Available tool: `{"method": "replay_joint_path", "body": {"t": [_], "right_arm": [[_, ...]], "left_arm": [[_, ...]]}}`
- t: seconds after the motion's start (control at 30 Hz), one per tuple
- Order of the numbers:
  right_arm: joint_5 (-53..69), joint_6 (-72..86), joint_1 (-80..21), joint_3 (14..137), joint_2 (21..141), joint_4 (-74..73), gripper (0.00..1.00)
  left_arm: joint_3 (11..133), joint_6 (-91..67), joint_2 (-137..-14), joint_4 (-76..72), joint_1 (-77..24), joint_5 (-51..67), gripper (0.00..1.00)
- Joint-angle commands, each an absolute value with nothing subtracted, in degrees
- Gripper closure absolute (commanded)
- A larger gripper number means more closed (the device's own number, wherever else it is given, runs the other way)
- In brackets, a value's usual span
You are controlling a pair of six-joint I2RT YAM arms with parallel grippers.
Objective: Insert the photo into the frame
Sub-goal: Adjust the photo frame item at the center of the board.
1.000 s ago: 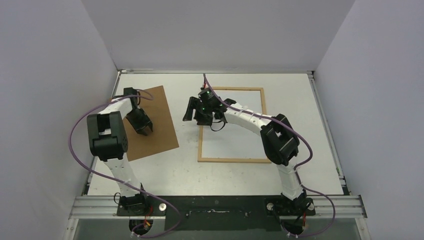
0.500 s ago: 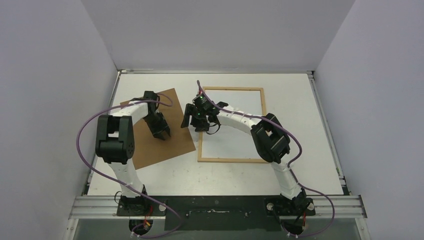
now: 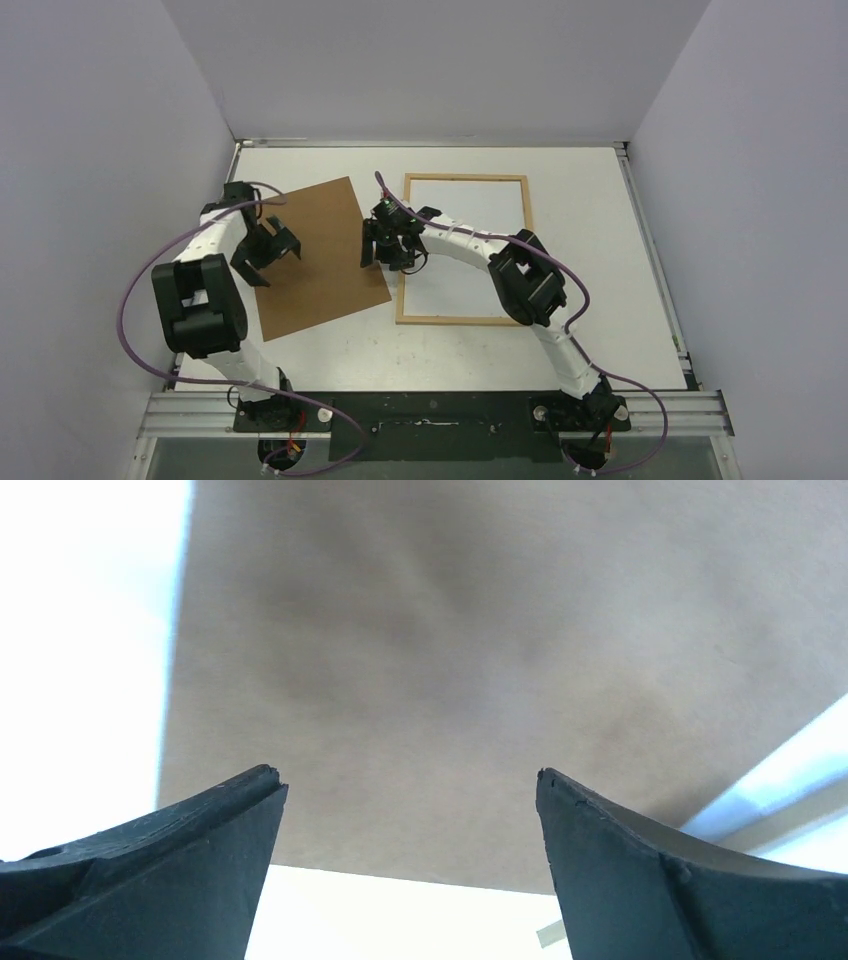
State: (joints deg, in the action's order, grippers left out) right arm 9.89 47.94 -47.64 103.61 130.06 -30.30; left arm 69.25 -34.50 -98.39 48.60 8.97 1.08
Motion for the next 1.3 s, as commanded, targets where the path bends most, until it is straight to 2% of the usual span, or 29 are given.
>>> {"method": "replay_joint_path", "body": {"t": [0.0,0.1,0.33,0.63,0.83,0.93,1.07,1.27], "right_arm": [[8.0,46.0,-48.0,104.0,131.3,-34.1,0.28],[9.2,45.5,-48.1,104.2,131.9,-33.8,0.28],[11.5,45.1,-48.0,104.1,133.0,-33.5,0.28],[12.2,45.4,-47.4,102.3,132.3,-31.7,0.27],[14.5,45.9,-47.0,99.8,132.3,-27.6,0.27],[15.8,45.5,-46.6,99.0,132.2,-25.5,0.27],[17.1,45.5,-45.8,99.3,132.8,-24.5,0.27],[17.5,45.4,-45.4,102.4,135.2,-26.3,0.27]], "left_arm": [[63.0,-35.7,-94.8,47.7,13.0,-0.2,0.03],[59.5,-37.1,-94.3,44.9,14.1,1.0,0.03],[52.5,-44.3,-90.4,42.3,14.5,-7.5,0.04],[53.1,-37.0,-90.8,39.6,14.8,-13.7,0.03],[53.2,-29.6,-90.4,26.4,19.5,-5.2,0.04],[54.4,-27.4,-91.8,24.2,21.6,-3.8,0.07],[55.0,-26.9,-95.4,22.4,25.1,4.6,0.14],[55.2,-29.6,-100.1,22.6,25.8,10.4,0.21]]}}
